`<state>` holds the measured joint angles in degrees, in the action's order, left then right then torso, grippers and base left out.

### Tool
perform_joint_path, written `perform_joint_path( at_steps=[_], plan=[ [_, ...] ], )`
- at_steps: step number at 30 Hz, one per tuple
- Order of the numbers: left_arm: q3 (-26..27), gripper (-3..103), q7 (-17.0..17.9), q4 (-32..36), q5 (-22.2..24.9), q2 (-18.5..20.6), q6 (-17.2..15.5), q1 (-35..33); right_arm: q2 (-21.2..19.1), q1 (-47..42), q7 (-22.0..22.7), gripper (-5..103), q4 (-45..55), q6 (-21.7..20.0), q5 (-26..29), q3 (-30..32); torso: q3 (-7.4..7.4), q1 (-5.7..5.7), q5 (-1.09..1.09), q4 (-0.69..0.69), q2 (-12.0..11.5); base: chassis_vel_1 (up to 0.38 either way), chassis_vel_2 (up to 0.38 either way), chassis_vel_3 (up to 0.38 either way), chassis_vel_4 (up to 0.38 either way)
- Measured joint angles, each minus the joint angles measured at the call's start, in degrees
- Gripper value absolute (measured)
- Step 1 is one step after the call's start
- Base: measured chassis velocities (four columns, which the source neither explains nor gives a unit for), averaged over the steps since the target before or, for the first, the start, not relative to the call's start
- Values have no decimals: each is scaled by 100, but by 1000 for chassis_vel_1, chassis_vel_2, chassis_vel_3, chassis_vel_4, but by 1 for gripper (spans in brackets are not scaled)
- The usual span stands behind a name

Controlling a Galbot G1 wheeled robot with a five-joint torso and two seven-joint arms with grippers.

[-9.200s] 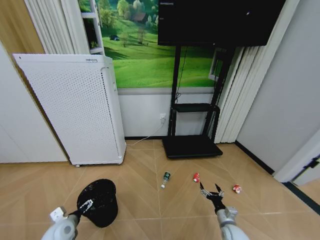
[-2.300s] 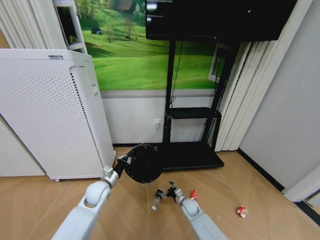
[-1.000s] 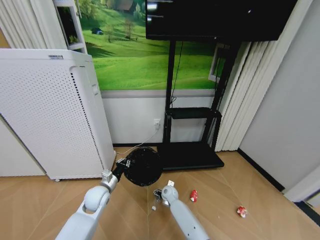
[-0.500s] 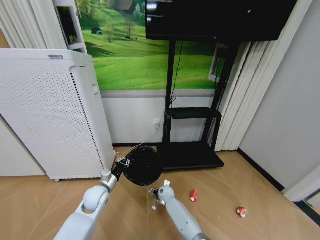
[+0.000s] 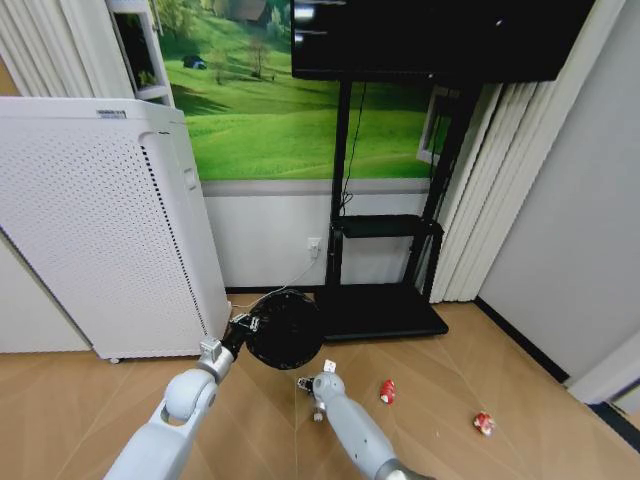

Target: Pick up the trash bin and place the garbage on the floor into it.

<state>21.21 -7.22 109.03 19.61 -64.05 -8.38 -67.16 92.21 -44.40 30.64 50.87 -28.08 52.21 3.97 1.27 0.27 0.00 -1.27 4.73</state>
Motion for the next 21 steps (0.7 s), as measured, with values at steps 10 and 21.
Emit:
perform_joint_path(
  at_steps=[10,21],
  plan=[
    [32,3,-20,-22,67,-7,1,37,-4,-226,-304,100,-92,120,-818,-21,0,0,0,0,0,0,0,0,0],
    [96,3,-67,-37,133,-19,6,34,-6,-339,-511,100,-301,341,-1531,5,0,0,0,-1,0,0,0,0,0]
  ],
)
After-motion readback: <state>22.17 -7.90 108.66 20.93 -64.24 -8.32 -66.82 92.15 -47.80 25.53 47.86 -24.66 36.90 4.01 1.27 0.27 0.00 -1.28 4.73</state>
